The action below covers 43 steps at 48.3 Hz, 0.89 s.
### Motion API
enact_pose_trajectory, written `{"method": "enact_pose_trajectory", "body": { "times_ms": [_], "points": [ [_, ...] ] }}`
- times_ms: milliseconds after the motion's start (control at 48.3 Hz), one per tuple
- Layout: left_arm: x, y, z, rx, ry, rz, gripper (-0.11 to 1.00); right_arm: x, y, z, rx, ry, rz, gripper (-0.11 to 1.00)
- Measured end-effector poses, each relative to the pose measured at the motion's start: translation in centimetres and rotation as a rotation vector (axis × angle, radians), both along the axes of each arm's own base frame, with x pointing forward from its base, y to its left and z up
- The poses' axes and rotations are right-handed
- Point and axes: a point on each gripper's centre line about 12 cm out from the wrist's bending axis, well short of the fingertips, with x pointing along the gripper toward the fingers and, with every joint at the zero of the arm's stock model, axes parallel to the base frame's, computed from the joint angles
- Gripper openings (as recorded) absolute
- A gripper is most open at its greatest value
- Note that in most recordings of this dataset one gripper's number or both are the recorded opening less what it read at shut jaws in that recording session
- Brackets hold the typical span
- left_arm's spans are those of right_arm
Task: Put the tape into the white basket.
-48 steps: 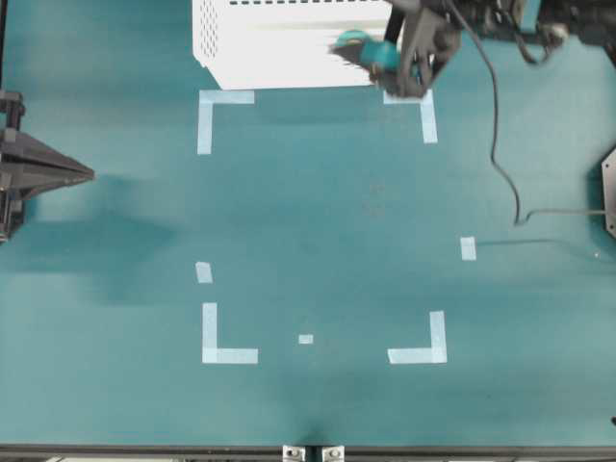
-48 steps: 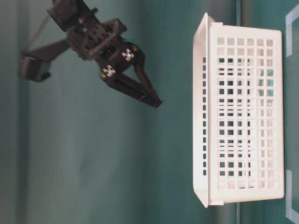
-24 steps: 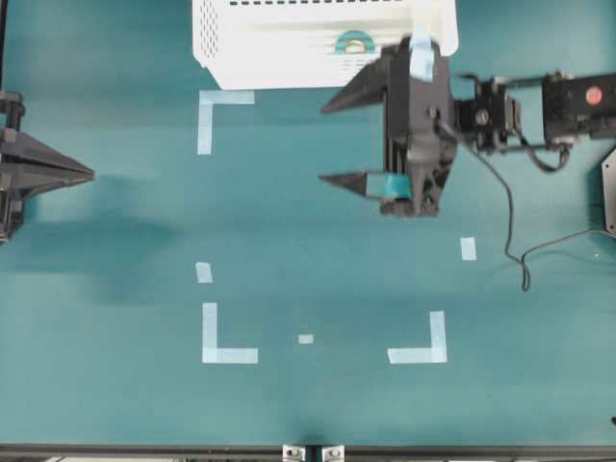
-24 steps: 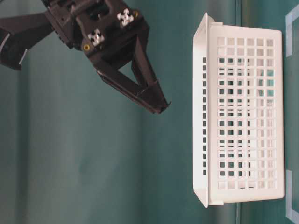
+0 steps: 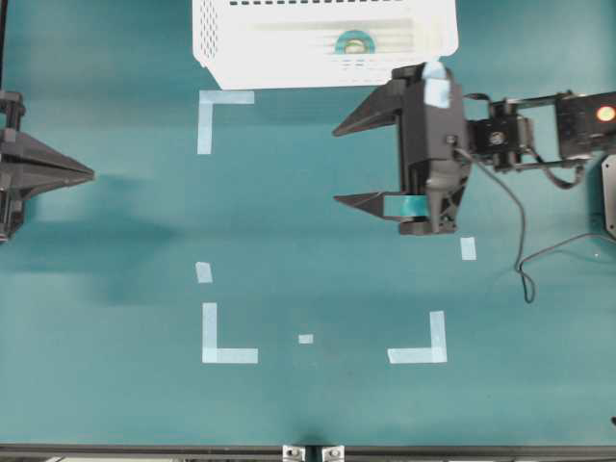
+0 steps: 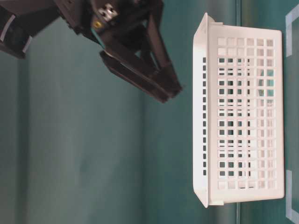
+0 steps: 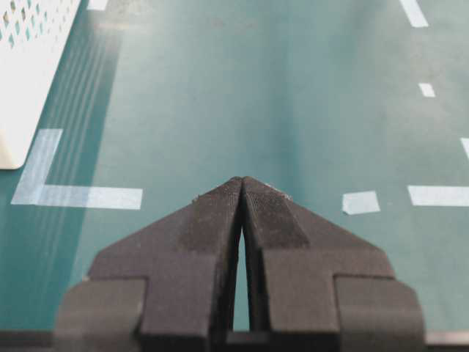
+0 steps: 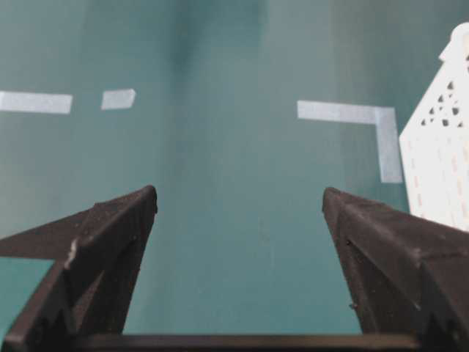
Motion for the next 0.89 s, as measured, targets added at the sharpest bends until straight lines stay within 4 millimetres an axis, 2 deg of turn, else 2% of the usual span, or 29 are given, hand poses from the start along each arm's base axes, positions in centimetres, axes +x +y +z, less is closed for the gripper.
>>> {"method": "enact_pose_trajectory", "body": {
  "times_ms": [228, 435, 890],
  "points": [
    [0.0, 0.0, 0.1, 0.000, -0.002, 0.000, -0.11, -1.8, 0.0, 1.2, 0.000, -0.066, 0.004, 0.95],
    [0.0, 0.0, 0.1, 0.001, -0.002, 0.000, -0.11, -4.4, 0.0, 1.3, 0.004, -0.128, 0.012, 0.95],
    [0.0, 0.1, 0.1, 0.000, -0.002, 0.005, -0.11, -12.6, -1.2, 1.4, 0.001, -0.304, -0.028, 0.95]
  ]
}}
